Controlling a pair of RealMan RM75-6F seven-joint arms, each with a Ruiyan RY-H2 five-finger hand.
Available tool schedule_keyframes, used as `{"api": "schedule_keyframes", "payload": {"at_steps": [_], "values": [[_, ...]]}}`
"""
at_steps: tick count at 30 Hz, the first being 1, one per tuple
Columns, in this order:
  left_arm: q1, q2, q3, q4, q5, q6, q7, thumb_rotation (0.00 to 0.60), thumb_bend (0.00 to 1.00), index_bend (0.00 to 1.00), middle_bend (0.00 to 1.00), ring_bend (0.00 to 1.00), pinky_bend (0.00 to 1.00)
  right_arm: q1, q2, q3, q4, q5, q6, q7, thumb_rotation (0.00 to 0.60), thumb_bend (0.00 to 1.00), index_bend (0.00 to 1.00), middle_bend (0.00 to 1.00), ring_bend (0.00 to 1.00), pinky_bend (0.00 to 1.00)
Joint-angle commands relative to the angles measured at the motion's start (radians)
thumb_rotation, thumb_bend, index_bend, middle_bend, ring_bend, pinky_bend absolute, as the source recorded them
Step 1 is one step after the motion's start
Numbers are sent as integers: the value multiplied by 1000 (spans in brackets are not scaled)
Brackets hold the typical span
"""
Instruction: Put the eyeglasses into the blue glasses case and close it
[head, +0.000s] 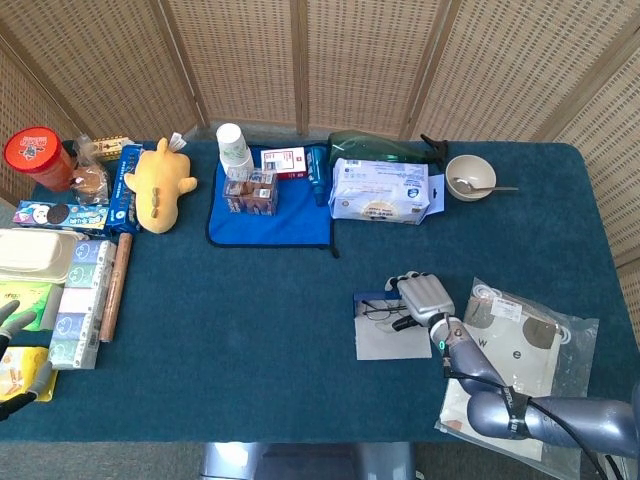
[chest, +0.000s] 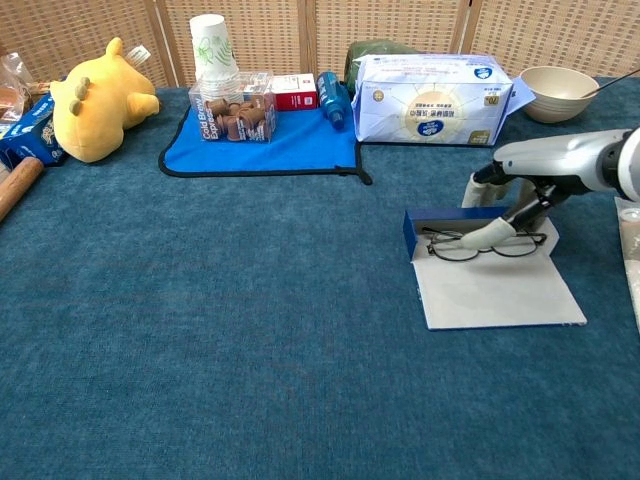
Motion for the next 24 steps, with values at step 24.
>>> {"api": "schedule_keyframes", "payload": {"at_steps": [24], "values": [[6, 1, 8, 25, 0, 11, -29, 600, 294, 208, 132, 0, 0, -64, 28, -56, -127, -51, 129, -17, 186, 176, 271, 297, 201, 292]]}}
